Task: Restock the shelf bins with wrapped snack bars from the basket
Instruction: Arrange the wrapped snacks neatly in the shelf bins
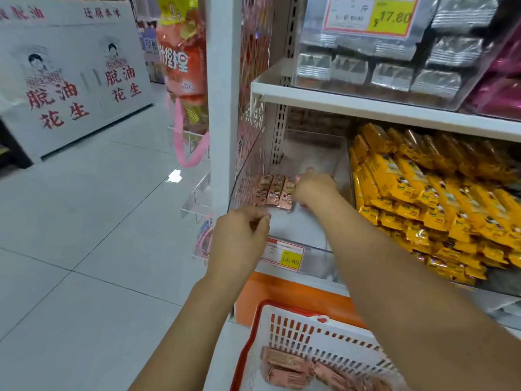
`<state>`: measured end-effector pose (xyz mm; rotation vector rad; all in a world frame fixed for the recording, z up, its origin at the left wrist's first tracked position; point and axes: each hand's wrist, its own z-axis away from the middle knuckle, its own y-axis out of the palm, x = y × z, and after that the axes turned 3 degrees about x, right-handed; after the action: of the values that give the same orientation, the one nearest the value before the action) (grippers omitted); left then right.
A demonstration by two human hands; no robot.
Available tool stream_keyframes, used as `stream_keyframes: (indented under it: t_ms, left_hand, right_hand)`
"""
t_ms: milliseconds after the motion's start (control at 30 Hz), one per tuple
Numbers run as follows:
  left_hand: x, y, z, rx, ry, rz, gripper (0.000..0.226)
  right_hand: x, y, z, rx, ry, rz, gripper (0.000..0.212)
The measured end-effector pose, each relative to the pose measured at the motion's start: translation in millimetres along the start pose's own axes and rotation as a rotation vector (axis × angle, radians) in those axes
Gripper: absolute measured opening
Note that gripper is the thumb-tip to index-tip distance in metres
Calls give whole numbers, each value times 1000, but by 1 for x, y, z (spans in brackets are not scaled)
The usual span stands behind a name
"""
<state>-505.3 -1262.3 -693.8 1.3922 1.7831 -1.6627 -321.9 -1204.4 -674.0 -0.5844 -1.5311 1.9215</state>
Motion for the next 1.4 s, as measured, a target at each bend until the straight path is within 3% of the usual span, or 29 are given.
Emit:
stream_keyframes:
  t_ms: [233,400,500,633,667,800,900,1033,1133,1267,1400]
  left_hand:
    - [0,5,-2,-42,-19,35,18]
    - [0,3,1,-20,5,33,23]
    - [-1,1,9,-5,69,50,26]
    - [-1,1,34,-3,176,62,17]
    - [1,2,41,18,196,63,16]
    - [20,12,65,270,179,-12,38]
    - [35,30,78,575,178,-251,34]
    - [48,58,100,902,159,-536,22]
    - [59,75,107,920,-1,-761,27]
    - [71,86,105,938,-105,-965,25]
    - [78,97,107,1020,-123,-1013,25]
  right_hand:
    - [4,10,-24,126,-13,-30,50]
    - [11,-8,-3,251,-137,-79,43]
    - [8,-19,19,257,-132,-295,40]
    - [-6,-25,47,50,-239,-451,24]
    - [-15,-23,61,-25,-307,-429,29]
    - [-65,10,127,-247,-544,-401,37]
    - [-102,61,167,-69,-639,-475,37]
    - [-143,172,174,216,-515,-451,34]
    - [-178,263,153,319,-301,-307,15]
    - [-208,332,135,395,-122,-199,45]
    - [-204,360,130,419,-193,-243,63]
